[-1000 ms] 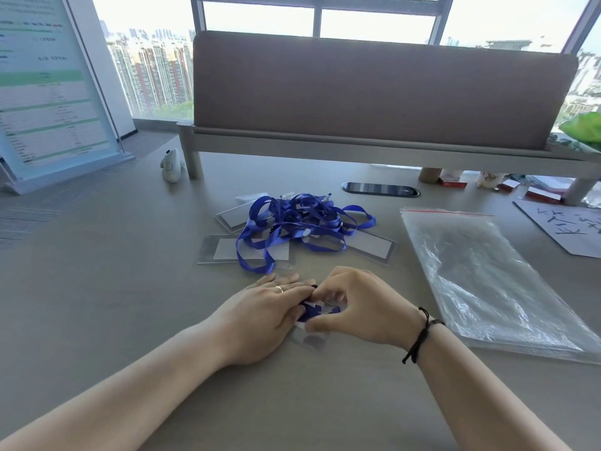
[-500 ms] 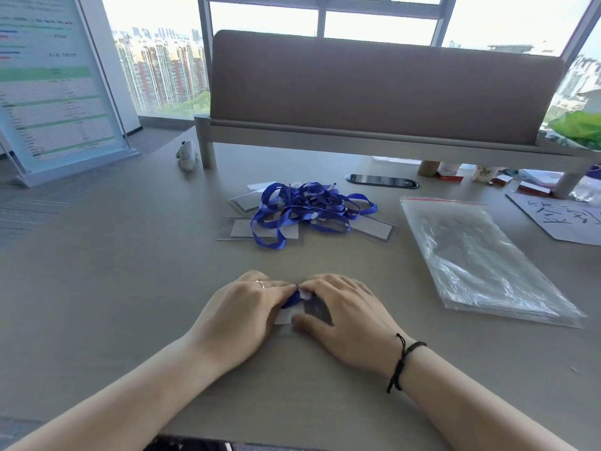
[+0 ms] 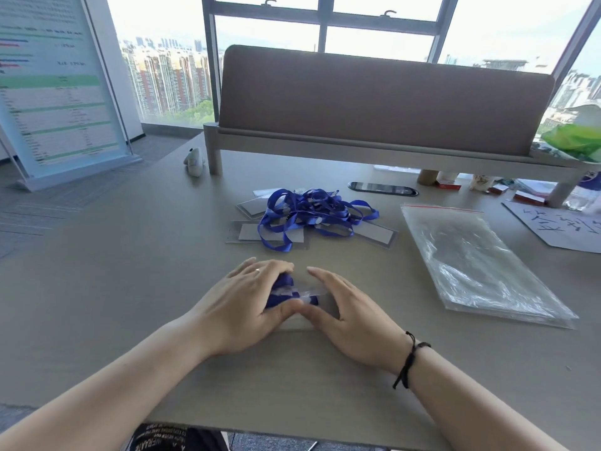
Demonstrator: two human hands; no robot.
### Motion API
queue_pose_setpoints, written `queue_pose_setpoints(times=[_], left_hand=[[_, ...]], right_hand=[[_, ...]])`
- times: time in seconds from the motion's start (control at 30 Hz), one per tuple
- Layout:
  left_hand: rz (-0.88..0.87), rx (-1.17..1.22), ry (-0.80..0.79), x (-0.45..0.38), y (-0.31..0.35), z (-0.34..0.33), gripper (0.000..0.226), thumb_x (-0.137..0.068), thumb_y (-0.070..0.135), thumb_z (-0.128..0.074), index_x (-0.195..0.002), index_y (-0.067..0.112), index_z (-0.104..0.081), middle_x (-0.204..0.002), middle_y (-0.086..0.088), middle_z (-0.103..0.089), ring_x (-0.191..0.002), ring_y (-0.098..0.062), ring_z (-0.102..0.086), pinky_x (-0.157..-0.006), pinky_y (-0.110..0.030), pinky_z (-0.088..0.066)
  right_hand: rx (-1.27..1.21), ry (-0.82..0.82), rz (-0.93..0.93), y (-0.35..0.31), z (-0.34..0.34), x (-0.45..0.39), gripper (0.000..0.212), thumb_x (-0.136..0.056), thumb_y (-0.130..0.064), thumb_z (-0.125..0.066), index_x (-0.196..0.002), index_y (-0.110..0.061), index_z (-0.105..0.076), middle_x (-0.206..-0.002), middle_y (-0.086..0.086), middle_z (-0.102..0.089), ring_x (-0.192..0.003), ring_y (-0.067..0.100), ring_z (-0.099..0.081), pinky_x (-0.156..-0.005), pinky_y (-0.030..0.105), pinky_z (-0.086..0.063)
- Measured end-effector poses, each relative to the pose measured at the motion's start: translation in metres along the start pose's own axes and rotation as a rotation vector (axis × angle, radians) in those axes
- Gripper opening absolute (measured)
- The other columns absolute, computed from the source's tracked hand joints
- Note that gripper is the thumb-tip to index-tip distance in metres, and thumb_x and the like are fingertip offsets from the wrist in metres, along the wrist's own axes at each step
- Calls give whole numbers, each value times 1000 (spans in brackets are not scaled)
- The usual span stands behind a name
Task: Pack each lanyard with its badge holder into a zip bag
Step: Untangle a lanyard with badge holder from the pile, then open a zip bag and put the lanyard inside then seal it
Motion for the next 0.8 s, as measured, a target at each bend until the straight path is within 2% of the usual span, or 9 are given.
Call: queue_pose_setpoints(times=[0.07,0.17,0.3,0.37,0.47,0.57,0.67,0.73,0.8], left_hand=[[25,28,35,-9,5,9,70,-87,76,-34,-139,30,-41,-141,13,-54,-134,-5,-43,-107,-22,-34],[32,87,43,-33,17,15,60,-89,70,-43,-137,34,-42,-136,17,-55,-126,-4,-49,-101,-25,-39],[38,199,-19,-79,44,7,46,-92,58,-56,-132,38,-48,-124,24,-52,-89,2,-58,-94,-31,-47],[-3,213,-60,-108,57,-6,45,-94,53,-57,-135,36,-49,-135,19,-56,-105,2,-59,-101,-35,-47],[-18,239,-104,-154,79,-27,47,-98,40,-55,-143,30,-47,-146,11,-53,-133,-9,-48,-111,-36,-41],[-4,274,-187,-195,103,-53,48,-102,35,-48,-149,26,-42,-148,2,-52,-135,-16,-49,-112,-37,-40],[23,279,-272,-225,123,-85,40,-102,35,-43,-138,23,-52,-133,-4,-63,-120,-24,-58,-105,-42,-46],[39,241,-290,-240,132,-107,34,-101,39,-42,-124,18,-56,-123,-7,-65,-112,-26,-59,-99,-45,-47],[38,158,-291,-249,137,-128,45,-102,46,-39,-133,16,-51,-138,-9,-56,-128,-27,-49,-108,-43,-39]], right_hand=[[-81,45,-37,4,13,-2,60,-94,-53,-54,-148,-32,-38,-149,-16,-44,-135,0,-39,-103,12,-28],[-93,125,-80,20,37,-8,43,-96,-40,-58,-138,-33,-51,-138,-18,-54,-128,0,-47,-95,11,-31],[-110,293,-193,59,74,-18,21,-100,-26,-54,-115,-30,-68,-113,-15,-68,-107,5,-61,-81,12,-40],[-65,358,-253,83,94,-22,20,-99,-24,-54,-110,-27,-71,-104,-13,-71,-97,8,-63,-74,17,-41],[10,418,-342,124,122,-20,17,-95,-28,-60,-108,-25,-71,-102,-10,-72,-100,13,-65,-81,26,-47],[132,378,-448,160,142,-10,34,-91,-42,-64,-119,-21,-67,-119,-8,-69,-112,14,-63,-93,31,-48],[242,306,-520,185,145,-3,45,-89,-52,-63,-124,-23,-66,-128,-9,-66,-118,15,-60,-95,30,-46],[258,302,-510,195,140,-2,28,-88,-50,-62,-101,-27,-72,-111,-9,-69,-109,18,-63,-86,32,-48],[293,320,-487,205,133,-1,30,-86,-48,-58,-73,-22,-64,-83,-8,-65,-87,20,-62,-69,34,-43]])
Point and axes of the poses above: each hand's wrist, its own x-axis away from the middle knuckle, its own z-axis out of the back of the hand, y = z × x, the point moved 2 cm from there along -x, towards the middle knuckle
